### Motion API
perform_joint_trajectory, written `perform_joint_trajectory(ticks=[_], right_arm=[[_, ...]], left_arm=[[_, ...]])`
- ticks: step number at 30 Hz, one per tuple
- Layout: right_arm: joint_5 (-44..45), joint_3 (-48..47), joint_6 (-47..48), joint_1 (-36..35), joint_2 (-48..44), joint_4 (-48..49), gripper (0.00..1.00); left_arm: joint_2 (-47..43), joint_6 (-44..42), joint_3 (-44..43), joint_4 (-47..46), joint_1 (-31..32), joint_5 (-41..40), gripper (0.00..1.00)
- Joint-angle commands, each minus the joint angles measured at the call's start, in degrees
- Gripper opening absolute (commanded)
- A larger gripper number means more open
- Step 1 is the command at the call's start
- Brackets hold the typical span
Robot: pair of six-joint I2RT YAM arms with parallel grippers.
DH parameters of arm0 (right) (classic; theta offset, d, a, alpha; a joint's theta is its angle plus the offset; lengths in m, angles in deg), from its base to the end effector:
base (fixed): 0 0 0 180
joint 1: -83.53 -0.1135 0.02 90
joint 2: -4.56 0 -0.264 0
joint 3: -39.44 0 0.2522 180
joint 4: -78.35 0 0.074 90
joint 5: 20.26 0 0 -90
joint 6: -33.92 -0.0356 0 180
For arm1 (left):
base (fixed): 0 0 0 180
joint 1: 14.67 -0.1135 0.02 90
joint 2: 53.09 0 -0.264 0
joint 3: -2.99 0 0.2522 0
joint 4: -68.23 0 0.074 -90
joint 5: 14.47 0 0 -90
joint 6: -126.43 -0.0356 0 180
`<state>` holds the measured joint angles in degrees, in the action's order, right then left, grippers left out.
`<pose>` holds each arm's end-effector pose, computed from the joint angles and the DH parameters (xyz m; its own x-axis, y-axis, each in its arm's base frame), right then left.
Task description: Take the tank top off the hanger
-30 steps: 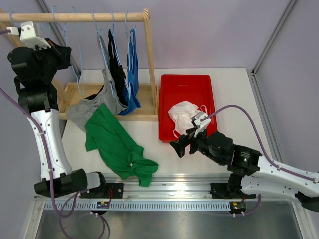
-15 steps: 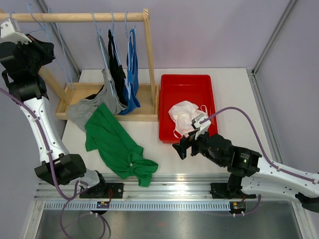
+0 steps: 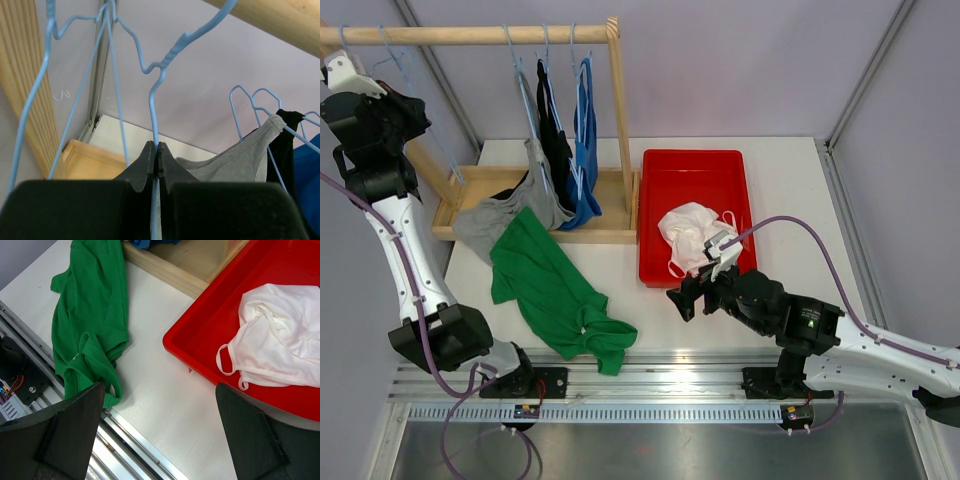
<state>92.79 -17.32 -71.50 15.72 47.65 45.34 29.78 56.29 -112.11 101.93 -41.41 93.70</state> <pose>0.0782 0.1549 0.3181 -0.3100 -0.1122 -0.9441 -0.6536 0.7463 0.1259 0.2804 0.1288 0.5072 0.0291 -0.3468 -0.9375 -0.1480 0.9261 -0.3471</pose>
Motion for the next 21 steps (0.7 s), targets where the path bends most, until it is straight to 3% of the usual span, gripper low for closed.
perform_joint_trajectory(ticks=[1,12,21], right_arm=[[0.4,0.4,-0.7,0.3,-0.5,1.8,1.0],[0.7,1.3,-1.9,0.3,-3.6,0.0,1.0],[0.6,1.8,-2.4,0.3,-2.8,0.9,0.99]], left_arm=[[-2.1,-1.1,0.8,-1.0,-0.2,-1.9,0.0],[2.3,-1.4,-5.8,1.4,-0.2,-1.6,0.0],[2.4,-1.4,-2.0,0.1,-0.3,-1.5,0.0]])
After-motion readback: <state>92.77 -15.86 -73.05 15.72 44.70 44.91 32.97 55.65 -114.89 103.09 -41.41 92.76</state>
